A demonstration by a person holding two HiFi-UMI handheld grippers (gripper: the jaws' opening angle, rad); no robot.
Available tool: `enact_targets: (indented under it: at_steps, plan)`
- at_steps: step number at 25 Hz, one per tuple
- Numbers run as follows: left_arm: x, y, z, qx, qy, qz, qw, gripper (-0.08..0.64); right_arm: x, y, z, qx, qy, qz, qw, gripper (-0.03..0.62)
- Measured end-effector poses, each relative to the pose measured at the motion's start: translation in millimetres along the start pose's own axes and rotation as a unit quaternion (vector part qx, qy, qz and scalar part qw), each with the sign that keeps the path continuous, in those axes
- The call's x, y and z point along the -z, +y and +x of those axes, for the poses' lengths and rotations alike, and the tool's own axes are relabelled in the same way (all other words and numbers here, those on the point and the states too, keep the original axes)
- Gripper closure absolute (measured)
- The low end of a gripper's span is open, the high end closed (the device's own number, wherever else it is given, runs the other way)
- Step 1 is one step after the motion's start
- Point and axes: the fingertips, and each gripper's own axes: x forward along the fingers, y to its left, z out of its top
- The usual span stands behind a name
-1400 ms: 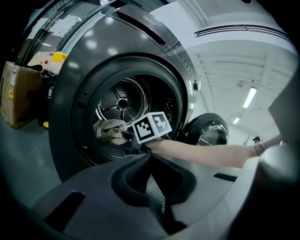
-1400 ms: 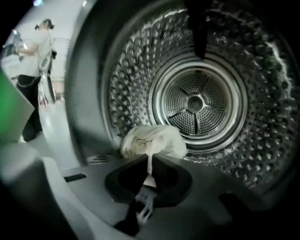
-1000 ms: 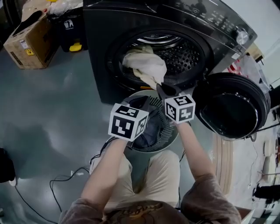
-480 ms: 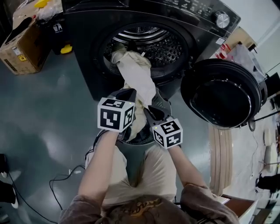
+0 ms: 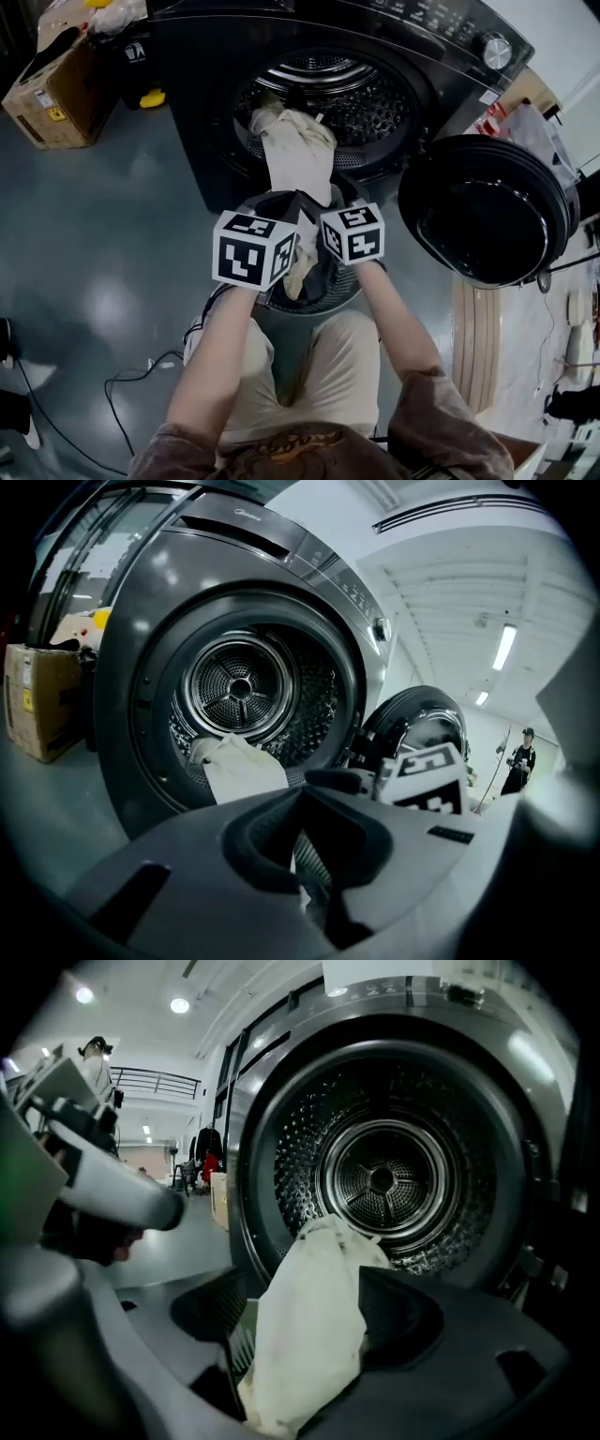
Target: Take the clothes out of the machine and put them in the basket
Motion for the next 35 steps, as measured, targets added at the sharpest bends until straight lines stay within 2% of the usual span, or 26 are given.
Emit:
enact_targets:
  at_steps: [3, 5, 10, 16, 20, 23, 25, 26, 29, 35]
  plan:
    - [-2, 1, -4, 0.0, -0.003, -0.001, 1.0, 0.555, -17, -21, 47, -0.007, 0.009, -0.014, 1.0, 0.124]
    - [-5, 0, -6, 0.002, -0.006, -0.001, 1.0, 0.555, -28, -35, 76, -0.003, 0.022, -0.024, 0.999, 0.084]
    - [-10, -1, -8, 0.001, -0.01, 0.003, 0.9999, 0.555, -39, -57, 129, 0.002, 0.057, -0.012, 0.998, 0.08]
    - [-10, 8, -16, -0.004, -0.012, -0.002, 0.9999, 0.555, -12, -65, 155, 0.009, 0.129, -0.006, 0.992, 0.085]
    - [-11, 13, -16, -0.005, -0.011, -0.003, 0.9999, 0.555, -3, -65, 156, 0.009, 0.141, -0.003, 0.99, 0.166]
    - [-8, 10, -13, 0.0, -0.007, -0.005, 1.0, 0.555, 0, -57, 151, 0.001, 0.14, 0.0, 0.99, 0.313]
    - [-6, 7, -9, 0.002, -0.003, -0.004, 1.0, 0.555, 3, -50, 142, 0.002, 0.134, -0.013, 0.991, 0.481]
    - [-5, 5, -8, 0.004, -0.002, -0.004, 1.0, 0.555, 5, -47, 136, 0.003, 0.131, -0.02, 0.991, 0.513]
    - [-4, 1, -7, 0.009, 0.0, -0.002, 1.0, 0.555, 6, -36, 109, 0.003, 0.121, -0.04, 0.992, 0.528]
    - [-4, -3, -5, 0.012, 0.0, -0.001, 0.9999, 0.555, 3, -13, 30, -0.016, 0.085, -0.039, 0.995, 0.528]
